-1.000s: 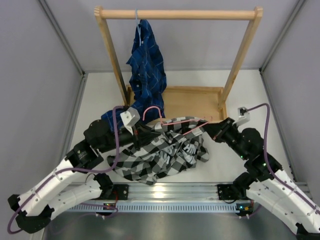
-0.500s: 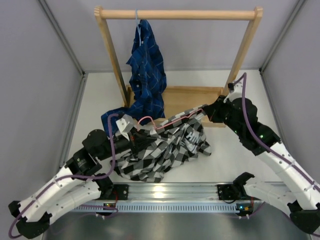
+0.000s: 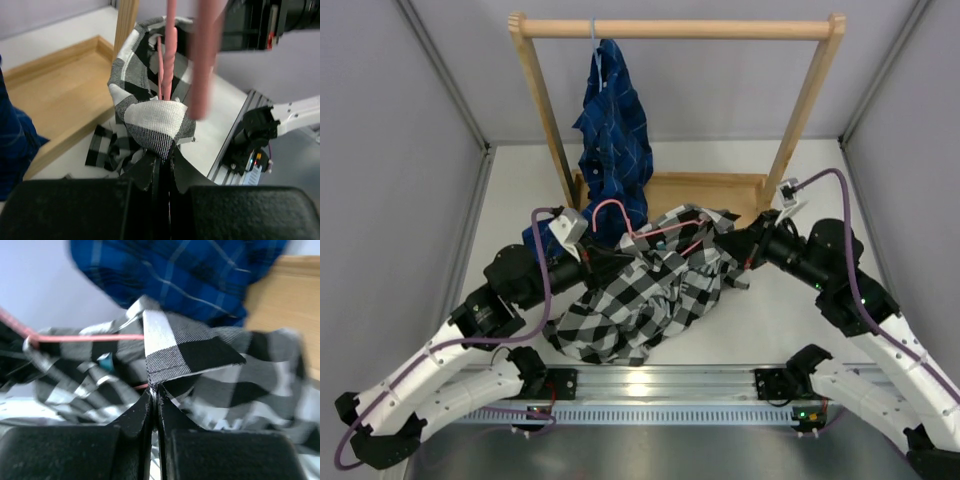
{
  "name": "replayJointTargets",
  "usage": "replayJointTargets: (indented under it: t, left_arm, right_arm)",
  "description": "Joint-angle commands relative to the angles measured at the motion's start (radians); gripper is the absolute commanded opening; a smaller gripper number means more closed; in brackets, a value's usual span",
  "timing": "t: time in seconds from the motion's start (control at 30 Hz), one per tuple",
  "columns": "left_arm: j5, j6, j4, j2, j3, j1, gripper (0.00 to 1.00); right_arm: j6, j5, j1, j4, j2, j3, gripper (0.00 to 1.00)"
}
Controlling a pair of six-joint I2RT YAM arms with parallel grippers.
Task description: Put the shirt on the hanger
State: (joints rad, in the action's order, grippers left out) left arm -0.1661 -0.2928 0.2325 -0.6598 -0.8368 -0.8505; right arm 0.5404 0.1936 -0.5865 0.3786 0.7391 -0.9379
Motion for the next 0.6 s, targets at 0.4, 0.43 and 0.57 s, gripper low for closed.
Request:
replayJointTargets:
  t: [0.4, 0.43, 0.57]
  left_arm:
    - [-0.074, -0.178, -0.650, -0.277, -0.200, -0.001, 0.00]
    - [-0.076, -0.178, -0.656, -0.284, -0.200, -0.001, 0.00]
    - [-0.053, -0.109, -0.583, -0.271, -0.206, -0.001, 0.00]
  right_arm:
    - [0.242, 0.078, -0.174, -0.451, -0.102, 0.347, 0.00]
    - [0.233, 0.069, -0.177, -0.449, -0.107, 0.352, 0.01]
    - [0.173, -0.018, -0.176, -0.306, -0.205, 0.338, 0.42]
